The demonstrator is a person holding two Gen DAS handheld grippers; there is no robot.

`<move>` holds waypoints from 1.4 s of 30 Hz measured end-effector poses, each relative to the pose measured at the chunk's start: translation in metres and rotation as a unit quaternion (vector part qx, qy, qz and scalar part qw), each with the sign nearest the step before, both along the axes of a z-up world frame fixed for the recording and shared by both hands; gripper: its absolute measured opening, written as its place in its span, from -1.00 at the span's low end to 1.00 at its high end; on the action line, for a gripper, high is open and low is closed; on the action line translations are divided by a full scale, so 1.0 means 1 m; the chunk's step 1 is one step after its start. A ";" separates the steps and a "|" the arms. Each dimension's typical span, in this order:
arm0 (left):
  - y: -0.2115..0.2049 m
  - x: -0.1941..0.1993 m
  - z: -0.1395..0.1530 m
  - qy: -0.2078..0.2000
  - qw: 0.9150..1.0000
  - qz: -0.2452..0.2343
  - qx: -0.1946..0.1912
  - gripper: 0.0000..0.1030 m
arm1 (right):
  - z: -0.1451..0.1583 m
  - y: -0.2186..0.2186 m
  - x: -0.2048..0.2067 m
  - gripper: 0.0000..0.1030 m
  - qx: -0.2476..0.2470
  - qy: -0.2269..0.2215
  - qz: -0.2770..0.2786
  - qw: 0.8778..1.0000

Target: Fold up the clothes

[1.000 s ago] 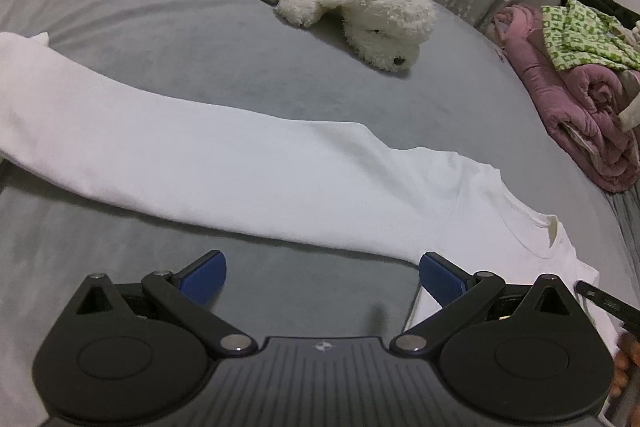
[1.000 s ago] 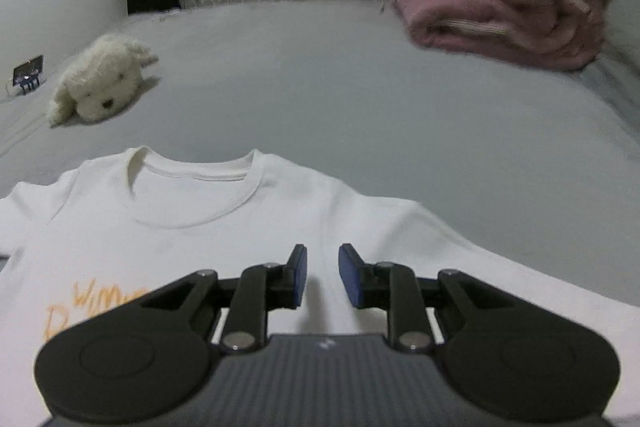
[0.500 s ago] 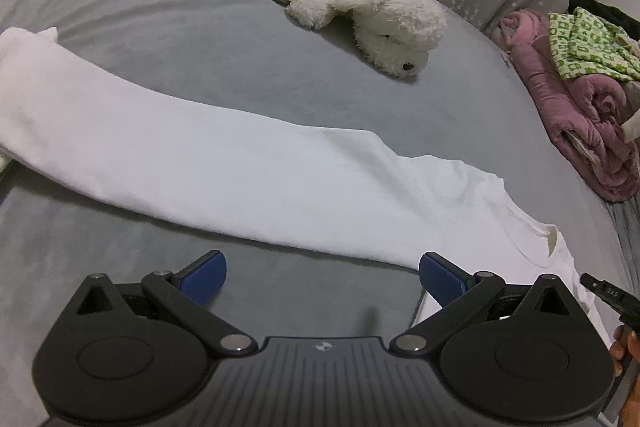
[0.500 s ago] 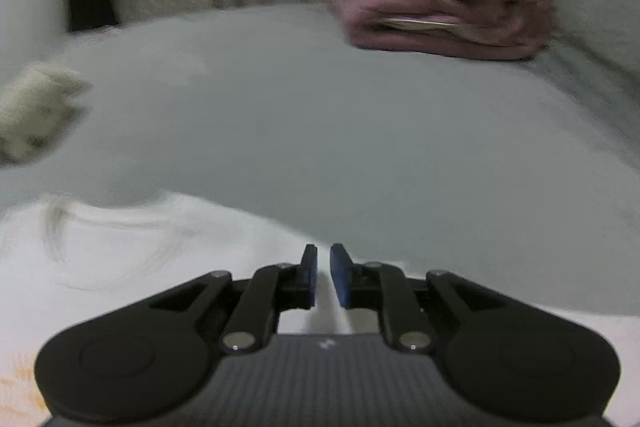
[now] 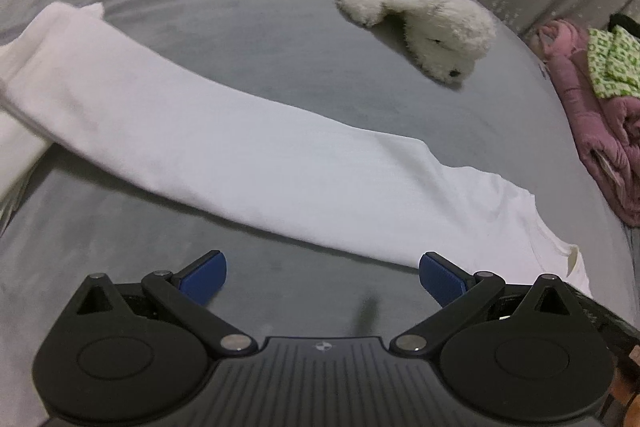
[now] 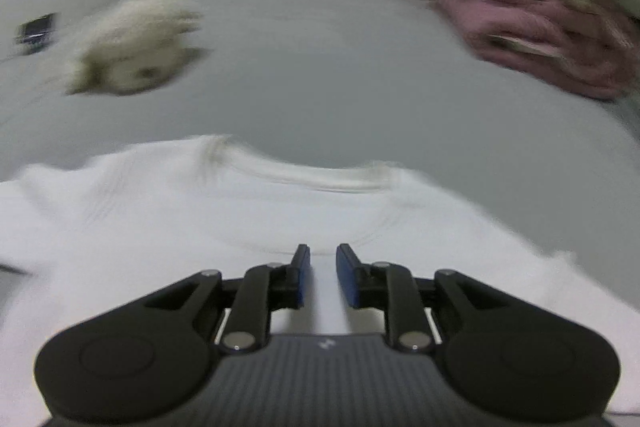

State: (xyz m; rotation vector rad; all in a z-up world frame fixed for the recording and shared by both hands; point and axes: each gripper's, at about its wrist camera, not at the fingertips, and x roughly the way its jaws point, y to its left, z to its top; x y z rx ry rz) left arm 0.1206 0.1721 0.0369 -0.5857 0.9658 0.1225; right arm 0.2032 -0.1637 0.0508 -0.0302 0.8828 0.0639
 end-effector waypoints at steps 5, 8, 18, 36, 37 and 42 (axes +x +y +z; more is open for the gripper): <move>0.012 0.001 -0.002 0.017 1.000 0.021 -0.013 1.00 | 0.004 0.076 0.014 -0.66 0.034 0.019 0.078 0.996; 0.020 0.000 -0.002 0.020 0.999 0.032 -0.027 1.00 | -0.005 0.113 0.037 -0.66 0.022 0.023 0.087 0.996; 0.045 -0.003 -0.004 0.039 0.995 0.068 -0.065 1.00 | -0.014 0.155 0.061 -0.59 -0.028 -0.012 0.036 0.999; 0.083 -0.018 0.000 0.036 0.988 0.133 -0.066 1.00 | -0.015 0.229 0.022 -0.88 0.046 -0.046 0.100 0.993; 0.083 -0.018 0.001 0.035 0.988 0.133 -0.066 1.00 | -0.011 0.223 0.022 -0.83 0.065 -0.047 0.093 0.992; 0.083 -0.018 0.002 0.032 0.989 0.130 -0.068 1.00 | -0.014 0.212 0.013 -0.80 0.077 -0.024 0.094 0.992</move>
